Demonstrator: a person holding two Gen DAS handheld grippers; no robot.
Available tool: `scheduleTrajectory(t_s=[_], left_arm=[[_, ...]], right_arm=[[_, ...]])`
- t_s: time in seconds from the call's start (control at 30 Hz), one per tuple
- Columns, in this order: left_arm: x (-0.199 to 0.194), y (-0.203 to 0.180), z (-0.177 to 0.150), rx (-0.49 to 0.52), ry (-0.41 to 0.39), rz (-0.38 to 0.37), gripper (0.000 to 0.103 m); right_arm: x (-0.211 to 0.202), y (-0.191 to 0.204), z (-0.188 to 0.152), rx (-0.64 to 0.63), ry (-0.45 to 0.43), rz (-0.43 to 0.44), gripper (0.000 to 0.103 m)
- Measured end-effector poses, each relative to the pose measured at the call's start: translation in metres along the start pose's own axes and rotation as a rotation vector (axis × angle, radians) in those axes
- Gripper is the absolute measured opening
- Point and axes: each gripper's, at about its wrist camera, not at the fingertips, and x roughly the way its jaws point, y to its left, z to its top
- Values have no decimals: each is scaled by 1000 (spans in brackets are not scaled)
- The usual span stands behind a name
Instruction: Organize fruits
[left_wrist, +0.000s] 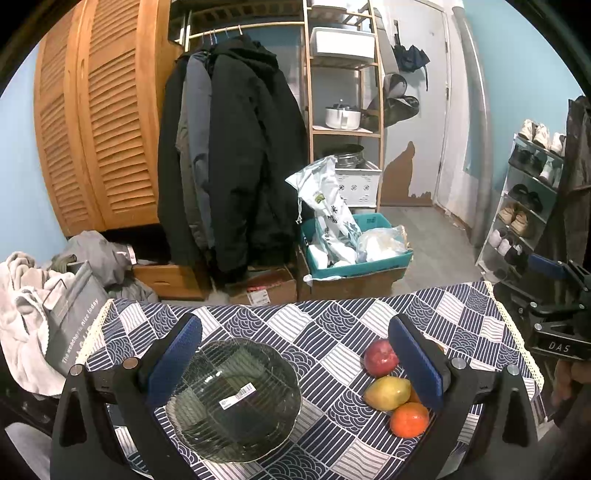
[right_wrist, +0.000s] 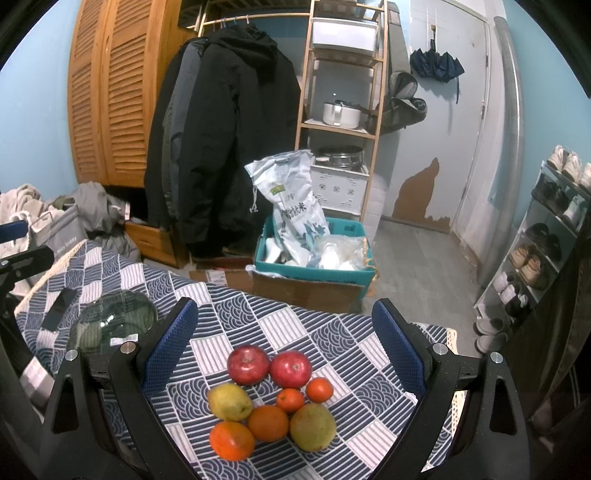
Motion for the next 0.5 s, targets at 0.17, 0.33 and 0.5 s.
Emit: scheduleTrajectory(t_s=[0.17,0.33,0.5], left_arm=[[-1,-1,-1,-1,-1,0,102],[0,-1,-2,-1,0,0,102],[0,-1,-2,-2,1,-2,102]], right_arm=[[0,1,0,-1,1,0,94],[1,1,-1,-1,3,-1,94],[1,1,-1,-1,3,-1,94]])
